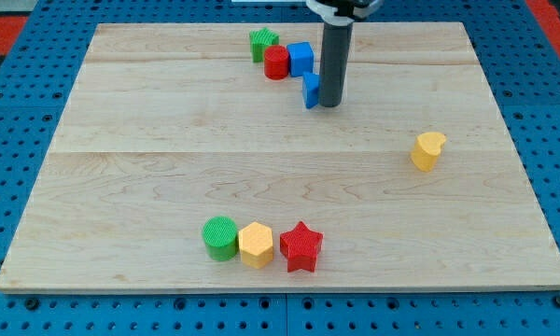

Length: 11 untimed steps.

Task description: Slide the yellow heart to the center of the board

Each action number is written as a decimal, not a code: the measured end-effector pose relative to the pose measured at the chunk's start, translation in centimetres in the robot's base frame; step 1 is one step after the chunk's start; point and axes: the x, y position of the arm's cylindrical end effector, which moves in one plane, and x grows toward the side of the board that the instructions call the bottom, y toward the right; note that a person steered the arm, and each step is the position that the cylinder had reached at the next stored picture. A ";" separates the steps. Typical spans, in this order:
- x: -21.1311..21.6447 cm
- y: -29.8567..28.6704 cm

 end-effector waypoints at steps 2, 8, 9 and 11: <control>-2.1 -3.0; 10.0 12.2; 10.0 5.7; 6.0 -3.5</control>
